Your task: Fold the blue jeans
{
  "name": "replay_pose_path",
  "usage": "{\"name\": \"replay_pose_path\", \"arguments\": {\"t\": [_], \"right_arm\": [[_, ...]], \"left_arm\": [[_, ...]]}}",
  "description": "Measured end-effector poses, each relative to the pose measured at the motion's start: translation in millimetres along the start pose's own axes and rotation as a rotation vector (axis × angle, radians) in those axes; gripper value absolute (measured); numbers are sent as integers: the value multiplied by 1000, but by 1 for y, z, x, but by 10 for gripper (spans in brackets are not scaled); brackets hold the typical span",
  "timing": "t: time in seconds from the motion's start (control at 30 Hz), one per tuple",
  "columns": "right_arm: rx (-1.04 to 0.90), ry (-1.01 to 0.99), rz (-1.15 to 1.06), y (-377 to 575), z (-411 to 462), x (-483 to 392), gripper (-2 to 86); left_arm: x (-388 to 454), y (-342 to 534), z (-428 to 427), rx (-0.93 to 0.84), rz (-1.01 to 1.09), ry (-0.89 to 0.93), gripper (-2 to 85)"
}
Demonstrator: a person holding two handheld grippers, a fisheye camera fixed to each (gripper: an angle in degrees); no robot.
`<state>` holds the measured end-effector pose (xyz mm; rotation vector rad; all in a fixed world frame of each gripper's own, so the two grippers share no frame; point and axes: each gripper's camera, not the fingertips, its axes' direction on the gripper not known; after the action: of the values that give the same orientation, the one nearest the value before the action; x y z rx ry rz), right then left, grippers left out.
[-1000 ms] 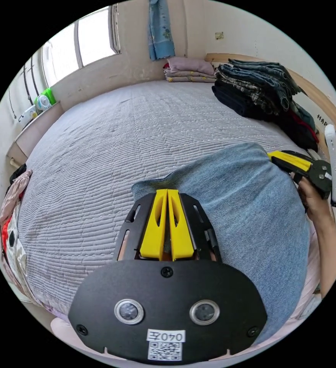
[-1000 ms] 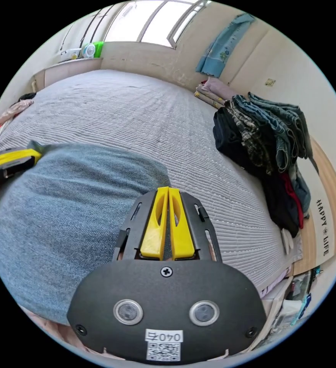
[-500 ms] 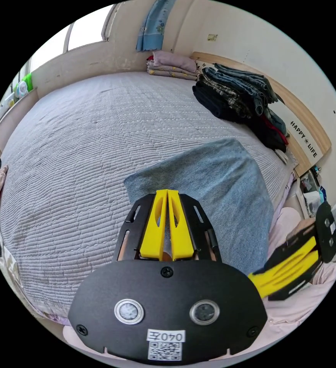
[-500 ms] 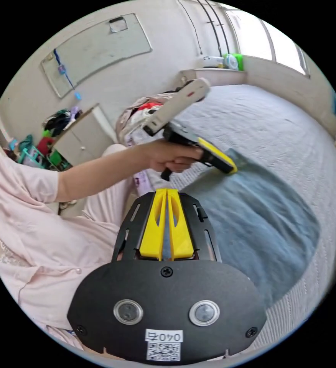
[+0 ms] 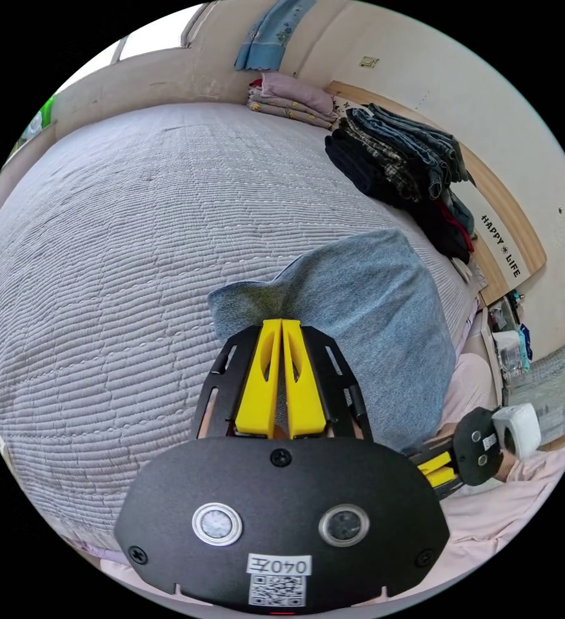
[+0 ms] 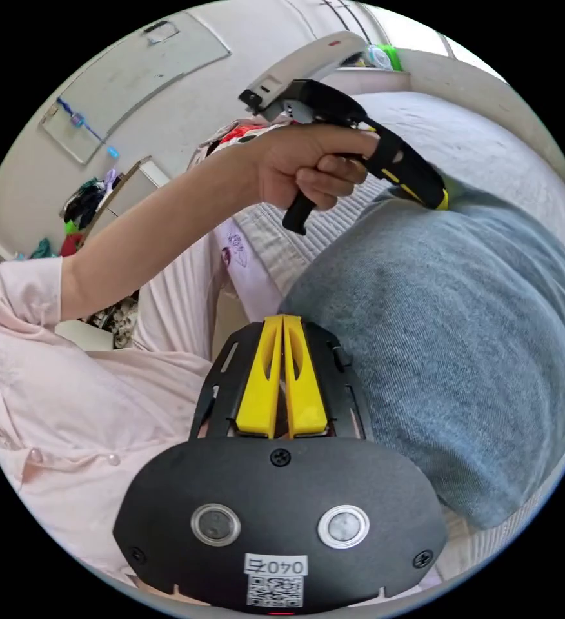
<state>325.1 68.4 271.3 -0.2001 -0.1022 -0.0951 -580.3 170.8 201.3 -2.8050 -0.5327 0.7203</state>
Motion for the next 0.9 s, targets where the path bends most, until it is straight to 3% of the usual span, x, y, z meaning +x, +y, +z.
{"name": "replay_pose_path", "arguments": {"t": [0.17, 0.37, 0.6, 0.9], "right_arm": [[-184, 60, -104, 16, -23, -27, -6], [-47, 157, 4, 50, -53, -50, 66], [-13, 298, 151, 47, -13, -65, 74], [135, 201, 375, 52, -11, -54, 52]], "left_arm": [[-7, -4, -8, -2, -26, 24, -9], [4, -1, -44, 93, -9, 23, -9], [24, 0, -25, 4, 91, -135, -9], [22, -1, -22, -11, 52, -79, -9]]}}
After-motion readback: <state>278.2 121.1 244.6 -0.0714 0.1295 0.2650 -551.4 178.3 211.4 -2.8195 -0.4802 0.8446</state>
